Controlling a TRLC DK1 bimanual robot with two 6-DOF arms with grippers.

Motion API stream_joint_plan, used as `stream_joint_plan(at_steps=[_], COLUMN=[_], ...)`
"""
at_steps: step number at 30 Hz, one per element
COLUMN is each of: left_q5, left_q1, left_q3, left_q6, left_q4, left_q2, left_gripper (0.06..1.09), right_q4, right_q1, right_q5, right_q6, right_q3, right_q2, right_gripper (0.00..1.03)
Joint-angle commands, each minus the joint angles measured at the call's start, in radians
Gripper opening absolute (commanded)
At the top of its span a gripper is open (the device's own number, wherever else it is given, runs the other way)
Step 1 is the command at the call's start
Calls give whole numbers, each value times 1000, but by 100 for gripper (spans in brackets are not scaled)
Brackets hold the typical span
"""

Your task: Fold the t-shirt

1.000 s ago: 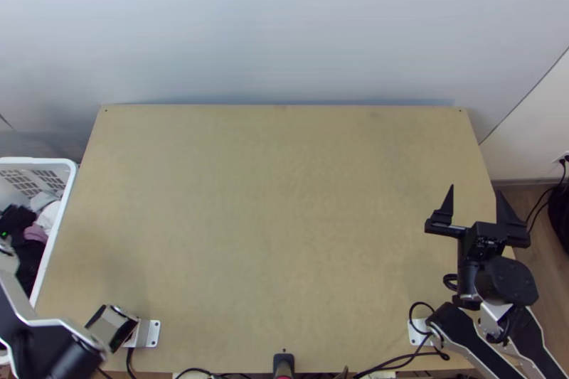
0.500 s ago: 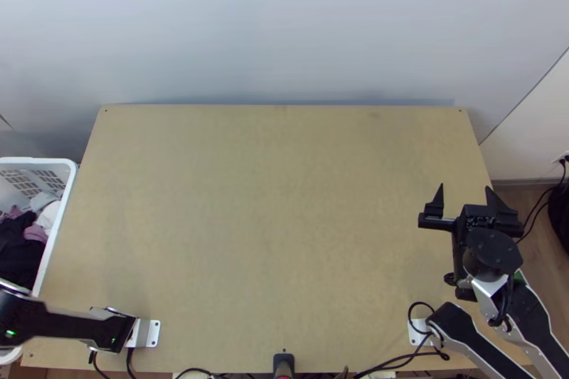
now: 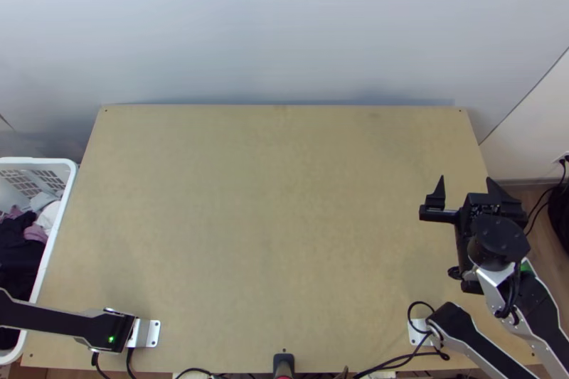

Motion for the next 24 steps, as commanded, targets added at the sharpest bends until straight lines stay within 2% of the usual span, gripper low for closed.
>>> stream_joint_plan(at_steps=[1, 2, 5, 6, 10, 14, 16, 20, 24], left_q5=[-43, -43, -42, -36, 27, 153, 184, 333, 458], left_q1=[7, 7, 4, 4, 2, -16, -41, -102, -183], left_q3=[57, 60, 63, 63, 59, 80, 103, 189, 241], left_q6=[12, 17, 46, 52, 39, -37, -98, -161, -231], left_q4=[32, 33, 50, 49, -10, -154, -235, -427, -505], left_q2=[105, 111, 124, 124, 53, -105, -194, -350, -550], left_gripper=[75, 65, 21, 9, 10, 10, 10, 10, 10], right_q4=[-24, -24, -23, -20, -1, 22, 38, 63, 84], right_q1=[1, 5, 4, -3, -22, -29, -35, -58, -76], right_q5=[-6, -6, -20, -34, -70, -72, -72, -72, -72], right_q6=[-3, -3, -8, -6, -6, -8, -18, -52, -63], right_q3=[36, 36, 40, 42, 42, 17, 13, 24, 25], right_q2=[27, 25, 36, 41, 38, 27, 28, 44, 45], right_gripper=[99, 99, 98, 98, 98, 98, 98, 98, 98])
